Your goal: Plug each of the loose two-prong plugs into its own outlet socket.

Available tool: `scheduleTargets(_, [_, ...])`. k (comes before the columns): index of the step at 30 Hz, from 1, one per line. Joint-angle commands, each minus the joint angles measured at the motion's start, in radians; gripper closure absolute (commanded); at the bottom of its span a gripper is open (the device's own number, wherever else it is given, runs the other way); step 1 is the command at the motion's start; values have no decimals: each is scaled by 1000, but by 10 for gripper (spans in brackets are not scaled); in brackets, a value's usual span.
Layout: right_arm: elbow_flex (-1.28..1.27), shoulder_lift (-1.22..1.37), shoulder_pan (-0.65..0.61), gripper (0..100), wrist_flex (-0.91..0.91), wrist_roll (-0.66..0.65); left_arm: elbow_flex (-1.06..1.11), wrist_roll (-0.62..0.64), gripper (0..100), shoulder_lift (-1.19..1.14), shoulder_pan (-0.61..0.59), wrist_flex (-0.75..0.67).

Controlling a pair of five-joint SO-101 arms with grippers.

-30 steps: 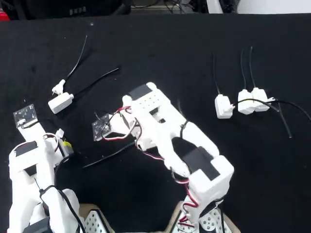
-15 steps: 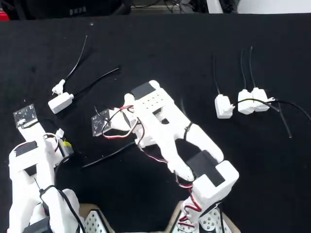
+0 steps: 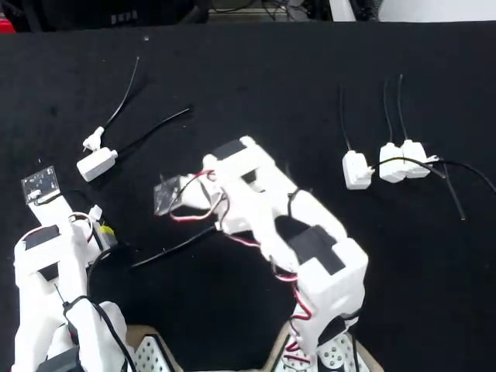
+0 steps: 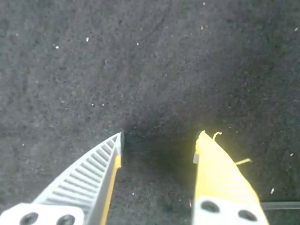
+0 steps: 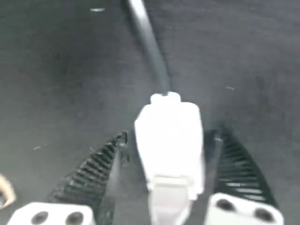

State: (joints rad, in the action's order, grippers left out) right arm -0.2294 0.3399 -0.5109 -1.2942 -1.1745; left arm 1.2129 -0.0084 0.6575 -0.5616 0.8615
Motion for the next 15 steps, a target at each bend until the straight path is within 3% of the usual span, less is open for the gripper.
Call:
scheduleTargets(1, [7, -1, 106, 995, 98, 103, -54, 3, 747, 20, 1, -8])
scheduleTargets(3, [16, -5, 167, 954, 109, 183, -54, 3, 747, 20, 1, -9])
scheduleTargets(7, [50, -88, 299, 985, 98, 319, -54, 6, 747, 20, -1, -11])
scheduleTargets(12, [157, -209, 479, 987, -5, 667, -54, 6, 747, 20, -1, -12])
scheduleTargets(15, [205, -189, 529, 987, -29, 806, -54, 8, 747, 20, -1, -12])
